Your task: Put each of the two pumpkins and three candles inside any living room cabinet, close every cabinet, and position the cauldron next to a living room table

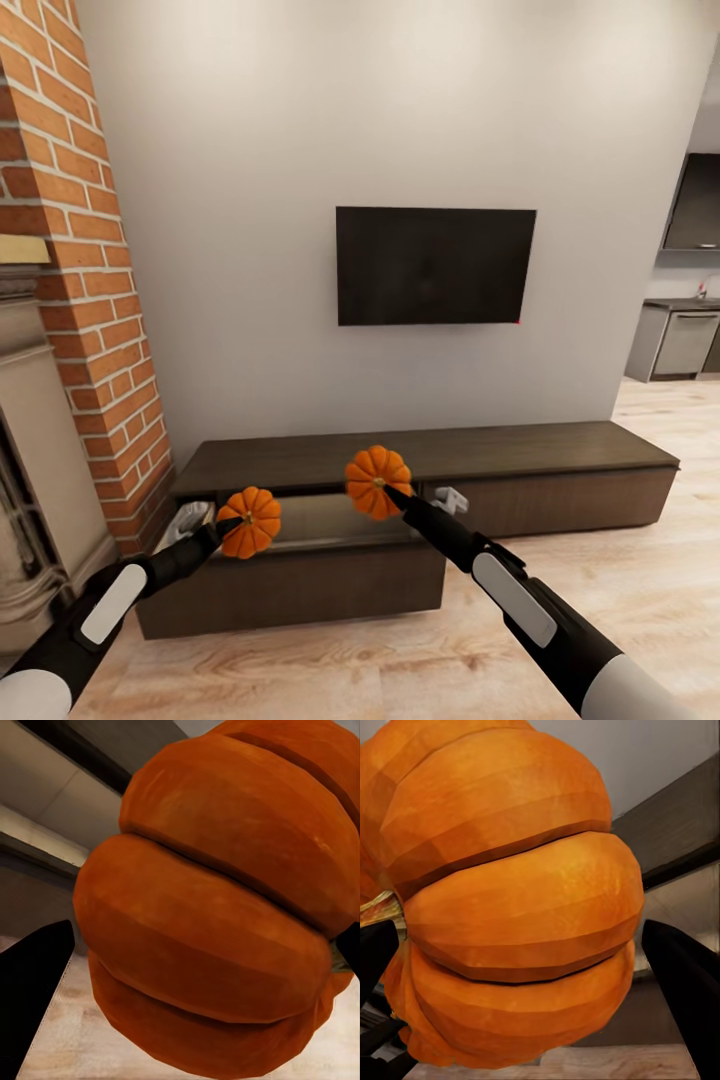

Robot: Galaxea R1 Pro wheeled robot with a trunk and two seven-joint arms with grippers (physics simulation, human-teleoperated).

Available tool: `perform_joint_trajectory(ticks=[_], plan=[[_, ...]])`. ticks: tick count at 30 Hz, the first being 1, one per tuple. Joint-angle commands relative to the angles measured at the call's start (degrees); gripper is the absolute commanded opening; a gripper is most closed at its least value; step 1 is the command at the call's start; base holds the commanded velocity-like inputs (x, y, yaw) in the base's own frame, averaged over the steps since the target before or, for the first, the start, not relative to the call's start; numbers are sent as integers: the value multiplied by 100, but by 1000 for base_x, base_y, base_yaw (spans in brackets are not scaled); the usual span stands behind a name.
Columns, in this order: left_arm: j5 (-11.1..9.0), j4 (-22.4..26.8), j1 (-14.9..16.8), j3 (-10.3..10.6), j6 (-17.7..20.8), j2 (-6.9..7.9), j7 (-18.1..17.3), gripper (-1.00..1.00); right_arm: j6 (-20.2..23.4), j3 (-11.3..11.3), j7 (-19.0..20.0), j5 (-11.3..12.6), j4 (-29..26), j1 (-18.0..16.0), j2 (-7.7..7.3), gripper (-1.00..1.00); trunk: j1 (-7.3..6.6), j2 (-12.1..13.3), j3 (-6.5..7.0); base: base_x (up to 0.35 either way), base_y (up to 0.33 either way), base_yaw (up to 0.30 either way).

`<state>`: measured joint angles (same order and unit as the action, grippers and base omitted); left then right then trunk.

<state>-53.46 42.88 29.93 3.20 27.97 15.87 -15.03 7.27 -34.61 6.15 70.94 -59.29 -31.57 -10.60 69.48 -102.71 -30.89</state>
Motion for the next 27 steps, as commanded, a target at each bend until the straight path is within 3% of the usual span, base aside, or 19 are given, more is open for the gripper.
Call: perform_joint_trajectory(ticks=[1, 5, 8, 11, 14, 18, 27], plan=[[0, 6, 4, 38, 14, 5, 26, -100, 5, -10, -44, 61, 22, -7, -4, -100, 2, -3, -6, 170, 3, 0], [24, 21, 4, 62, 15, 4, 27, -100, 11, -12, -240, 60, 56, -7, -2, -100, 2, -3, -6, 63, 1, 0], [27, 26, 4, 67, 11, -7, 32, -100, 11, -42, -847, 60, 112, -18, 15, -100, 2, -3, -6, 10, 0, 0], [31, 27, 4, 74, 4, -40, 36, -100, 8, -58, -1270, 51, 132, -23, 200, -100, 2, -3, -6, 2, 0, 0], [35, 28, 4, 75, -1, -59, 38, -100, 4, -44, -1373, -116, 208, -28, 375, -100, 2, -3, -6, 0, 0, 0], [37, 28, 4, 75, -2, -65, 43, -100, 3, -29, -1429, -305, 260, -26, 448, -100, 2, -3, -6, 32, 0, 0], [31, 28, 4, 84, -1, -66, 31, -100, -13, -28, -1442, -342, 389, -32, 585, -100, 2, -3, -6, 139, 0, 0]])
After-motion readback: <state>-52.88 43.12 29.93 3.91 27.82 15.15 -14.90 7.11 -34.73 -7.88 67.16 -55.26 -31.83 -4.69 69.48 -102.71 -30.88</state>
